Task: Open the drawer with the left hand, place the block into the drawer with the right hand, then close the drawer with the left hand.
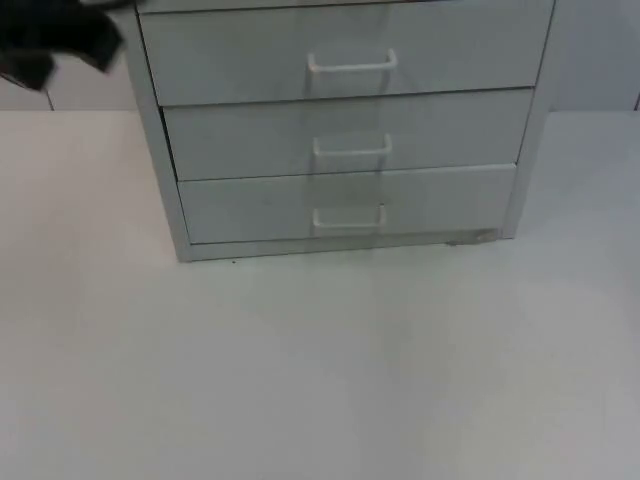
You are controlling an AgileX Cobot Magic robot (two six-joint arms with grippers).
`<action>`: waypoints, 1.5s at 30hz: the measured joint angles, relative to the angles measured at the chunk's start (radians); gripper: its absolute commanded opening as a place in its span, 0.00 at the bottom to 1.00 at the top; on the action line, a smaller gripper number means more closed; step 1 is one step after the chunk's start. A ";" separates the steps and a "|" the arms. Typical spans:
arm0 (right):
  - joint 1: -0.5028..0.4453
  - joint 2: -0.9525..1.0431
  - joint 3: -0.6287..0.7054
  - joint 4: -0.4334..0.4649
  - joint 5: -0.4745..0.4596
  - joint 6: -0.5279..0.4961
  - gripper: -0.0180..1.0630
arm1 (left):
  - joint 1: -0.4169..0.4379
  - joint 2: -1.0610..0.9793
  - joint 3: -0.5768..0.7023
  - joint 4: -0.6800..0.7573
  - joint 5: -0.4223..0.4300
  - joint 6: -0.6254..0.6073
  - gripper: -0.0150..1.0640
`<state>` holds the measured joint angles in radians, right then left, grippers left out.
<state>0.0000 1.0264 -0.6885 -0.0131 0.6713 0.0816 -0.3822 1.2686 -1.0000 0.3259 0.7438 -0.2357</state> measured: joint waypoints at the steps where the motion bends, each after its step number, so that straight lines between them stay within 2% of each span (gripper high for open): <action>1: 0.000 0.000 0.000 0.000 0.000 -0.007 0.74 | 0.031 -0.046 0.007 -0.006 0.000 0.004 0.01; 16: 0.000 0.000 0.000 0.002 0.000 -0.044 0.74 | 0.340 -0.372 0.124 -0.017 0.025 0.011 0.01; 23: 0.057 0.000 0.000 0.002 -0.002 -0.091 0.74 | 0.365 -0.451 0.134 -0.061 0.032 0.020 0.01; 30: 0.195 -0.029 0.000 -0.002 -0.012 -0.135 0.74 | 0.365 -0.534 0.134 -0.209 0.048 0.129 0.01; 34: 0.238 -0.136 0.000 -0.004 -0.038 -0.145 0.74 | 0.366 -0.601 0.134 -0.326 0.084 0.230 0.01; 41: 0.245 -0.333 0.000 0.013 -0.036 -0.148 0.74 | 0.366 -0.739 0.134 -0.352 0.127 0.268 0.01; 45: 0.246 -0.504 0.000 0.039 0.021 -0.150 0.74 | 0.366 -0.881 0.136 -0.363 0.178 0.302 0.01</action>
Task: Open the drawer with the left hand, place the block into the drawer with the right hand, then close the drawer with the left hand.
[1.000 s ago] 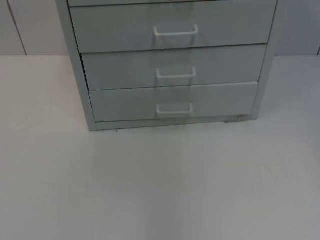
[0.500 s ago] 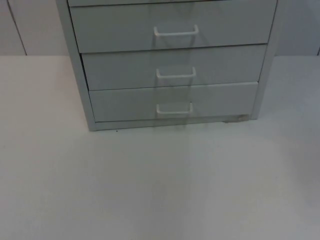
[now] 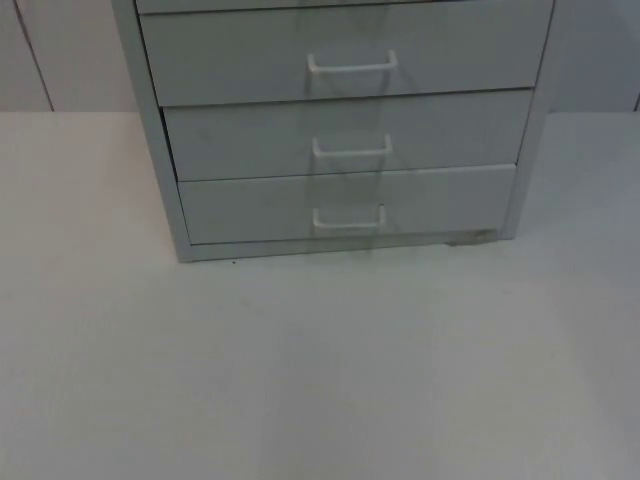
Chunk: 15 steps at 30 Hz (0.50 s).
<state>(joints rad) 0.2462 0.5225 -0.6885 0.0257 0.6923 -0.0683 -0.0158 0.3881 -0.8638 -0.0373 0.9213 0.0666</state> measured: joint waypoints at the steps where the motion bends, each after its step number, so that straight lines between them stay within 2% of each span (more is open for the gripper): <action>1: 0.000 -0.040 0.000 0.001 0.028 0.000 0.74 | 0.000 -0.038 0.011 -0.002 0.012 0.008 0.01; 2: 0.000 -0.040 0.000 0.001 0.028 0.000 0.74 | 0.000 -0.038 0.011 -0.002 0.012 0.008 0.01; 11: 0.000 -0.281 0.000 0.004 0.246 0.000 0.74 | 0.000 -0.319 0.206 -0.016 0.039 0.020 0.01; 15: 0.000 -0.368 0.024 0.004 0.279 0.000 0.74 | 0.000 -0.383 0.245 -0.018 0.060 0.020 0.01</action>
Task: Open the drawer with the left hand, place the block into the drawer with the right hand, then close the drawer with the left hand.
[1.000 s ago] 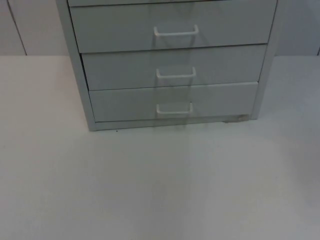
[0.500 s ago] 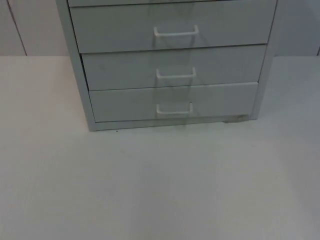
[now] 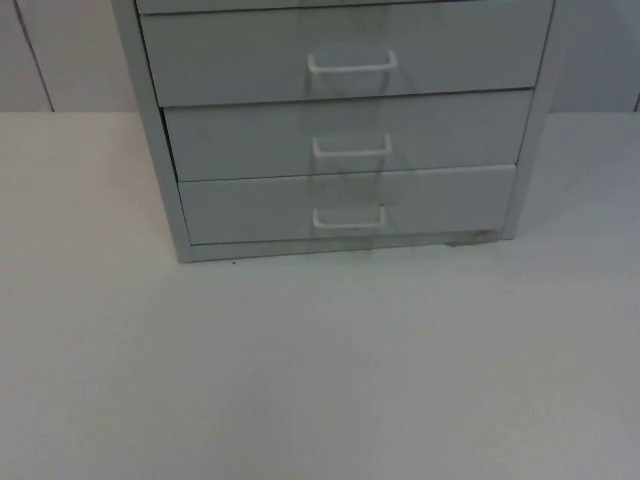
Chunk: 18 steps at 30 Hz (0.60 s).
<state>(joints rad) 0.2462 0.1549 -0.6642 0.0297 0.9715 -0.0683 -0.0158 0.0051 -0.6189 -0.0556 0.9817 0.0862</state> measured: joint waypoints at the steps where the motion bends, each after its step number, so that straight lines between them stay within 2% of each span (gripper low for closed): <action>1: 0.000 -0.029 0.014 0.000 0.007 0.000 0.74 | 0.000 -0.002 0.005 0.000 0.020 0.000 0.01; 7: 0.000 -0.144 0.087 -0.002 0.073 0.005 0.74 | 0.000 -0.002 0.022 -0.005 0.095 0.000 0.01; 12: 0.000 -0.151 0.124 -0.040 0.118 0.023 0.74 | 0.000 -0.002 0.022 -0.020 0.105 0.000 0.01; 18: 0.000 -0.151 0.139 -0.076 0.128 0.076 0.74 | 0.000 -0.002 0.024 -0.026 0.105 0.000 0.01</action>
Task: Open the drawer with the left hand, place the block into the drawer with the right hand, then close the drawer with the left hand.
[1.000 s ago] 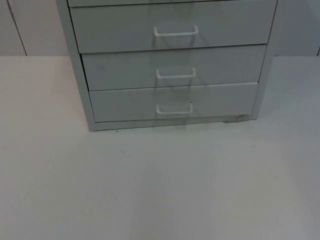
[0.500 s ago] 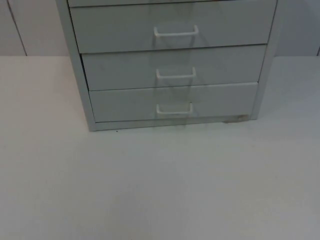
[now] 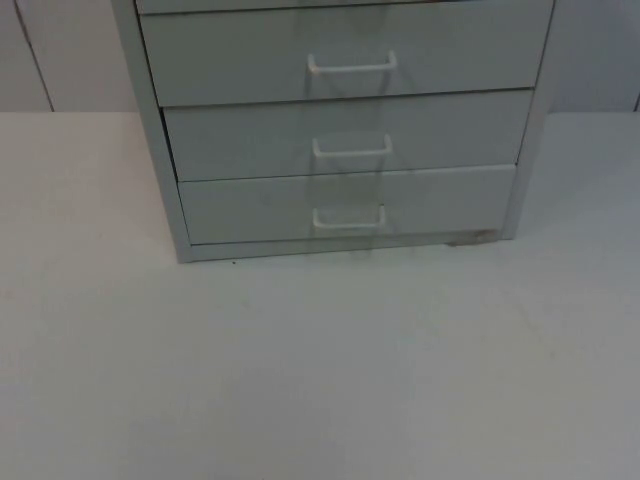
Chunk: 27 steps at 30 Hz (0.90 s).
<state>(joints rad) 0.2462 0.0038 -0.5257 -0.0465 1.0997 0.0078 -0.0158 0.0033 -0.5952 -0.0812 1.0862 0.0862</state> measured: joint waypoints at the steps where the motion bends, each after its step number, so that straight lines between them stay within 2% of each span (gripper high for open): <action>1: 0.000 0.000 0.000 -0.006 0.000 0.000 0.74 | 0.000 0.000 0.000 0.000 0.000 0.000 0.01; 14: 0.000 0.000 0.004 -0.010 -0.006 0.008 0.74 | 0.000 0.000 0.013 -0.002 0.021 -0.004 0.01; 21: 0.000 0.000 0.004 -0.010 -0.008 0.008 0.74 | 0.000 0.000 0.076 -0.004 0.027 -0.008 0.01; 27: 0.000 0.000 0.004 -0.012 -0.008 0.008 0.74 | 0.000 0.000 0.077 0.042 0.025 -0.039 0.01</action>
<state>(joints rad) 0.2462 0.0038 -0.5221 -0.0586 1.0919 0.0159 -0.0158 0.0033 -0.5184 -0.0388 1.1109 0.0474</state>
